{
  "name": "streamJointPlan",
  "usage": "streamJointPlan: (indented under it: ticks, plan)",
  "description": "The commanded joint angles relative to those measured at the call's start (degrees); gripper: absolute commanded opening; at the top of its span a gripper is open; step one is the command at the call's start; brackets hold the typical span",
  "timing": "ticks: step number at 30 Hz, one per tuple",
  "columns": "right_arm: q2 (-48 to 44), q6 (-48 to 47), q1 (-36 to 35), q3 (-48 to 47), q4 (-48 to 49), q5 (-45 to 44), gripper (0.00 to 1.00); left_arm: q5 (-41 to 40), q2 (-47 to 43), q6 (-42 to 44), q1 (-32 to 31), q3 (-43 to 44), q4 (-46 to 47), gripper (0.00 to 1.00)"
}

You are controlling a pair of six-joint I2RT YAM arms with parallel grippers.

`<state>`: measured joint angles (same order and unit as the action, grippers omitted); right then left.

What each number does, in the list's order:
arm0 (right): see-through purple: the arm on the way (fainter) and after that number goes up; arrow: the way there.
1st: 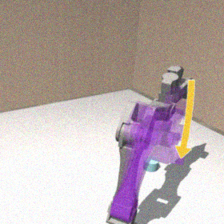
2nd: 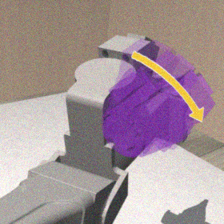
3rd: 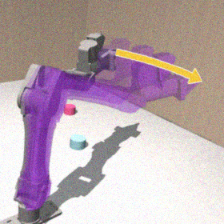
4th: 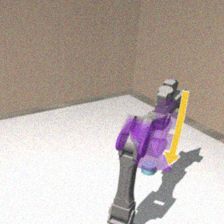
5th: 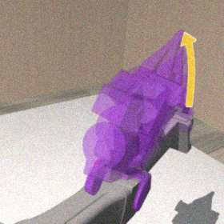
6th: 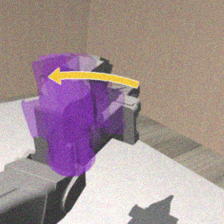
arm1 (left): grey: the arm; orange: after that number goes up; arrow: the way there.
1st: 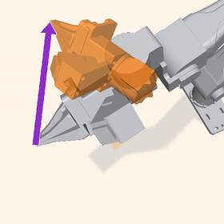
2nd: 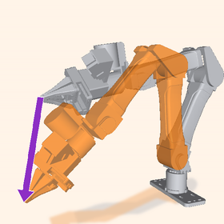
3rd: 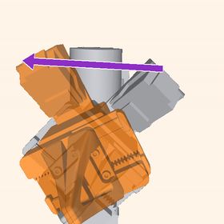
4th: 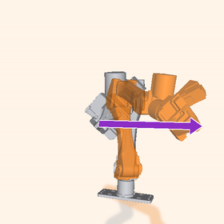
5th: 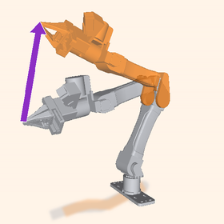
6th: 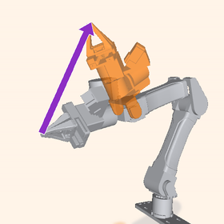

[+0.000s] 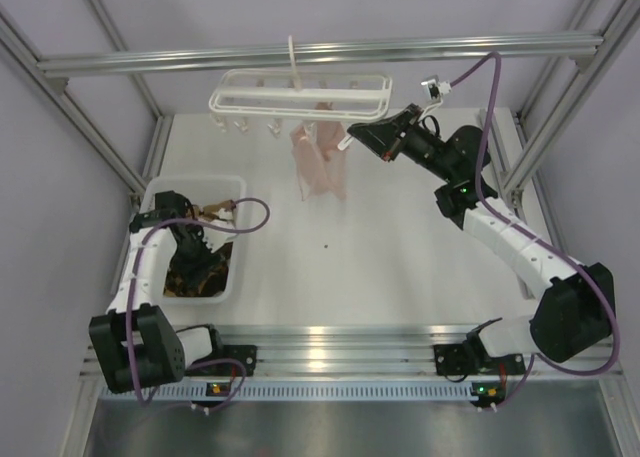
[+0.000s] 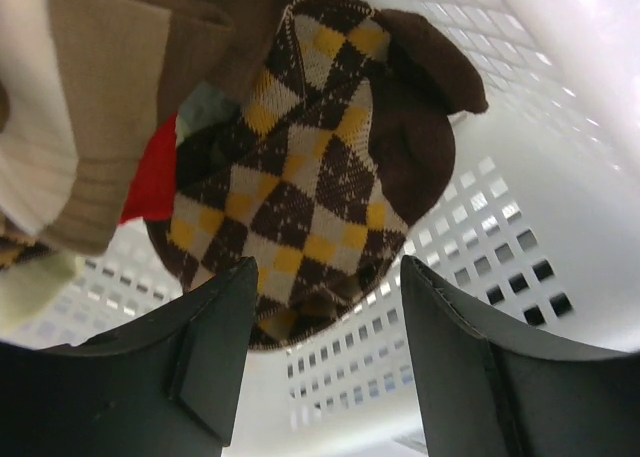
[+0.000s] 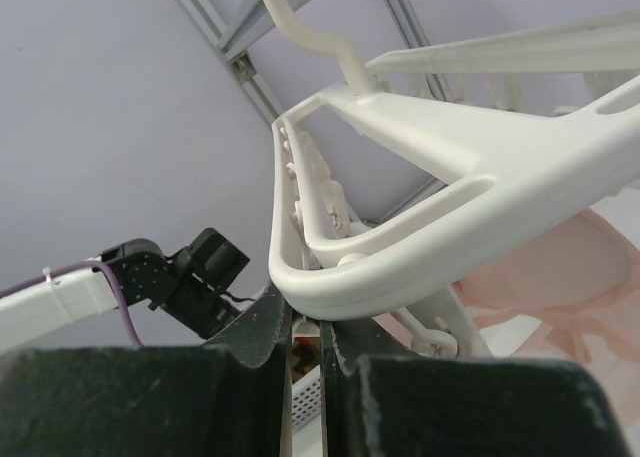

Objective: Clip the socks to the hanger
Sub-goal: Pick up the sock from the bin.

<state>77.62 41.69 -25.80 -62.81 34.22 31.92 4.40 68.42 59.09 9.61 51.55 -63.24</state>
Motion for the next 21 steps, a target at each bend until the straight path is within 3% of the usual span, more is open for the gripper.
streamJointPlan:
  ticks: [1,6,9,10,13,21]
  plan:
    - [1.0,0.6,0.1,-1.4,-2.0,5.8,0.0,8.0,1.7,9.1,2.2,-1.9,6.5,0.64]
    - [1.3,0.8,0.2,-1.4,-2.0,5.7,0.0,9.3,5.9,11.2,3.1,-4.3,11.7,0.6]
    - [1.2,0.6,0.6,-1.4,-2.1,6.1,0.0,9.8,7.1,12.6,3.4,-3.7,9.6,0.33]
    - [1.0,0.6,0.7,-1.4,-2.2,6.0,0.0,11.4,6.3,12.9,3.7,-2.7,8.4,0.2]
    - [0.8,0.4,1.0,-1.2,-2.6,6.1,0.0,15.4,2.7,14.4,5.7,0.0,3.2,0.04]
    - [1.0,1.0,1.1,-1.4,-2.7,6.0,0.0,20.7,-7.9,12.5,6.7,7.6,-11.6,0.0]
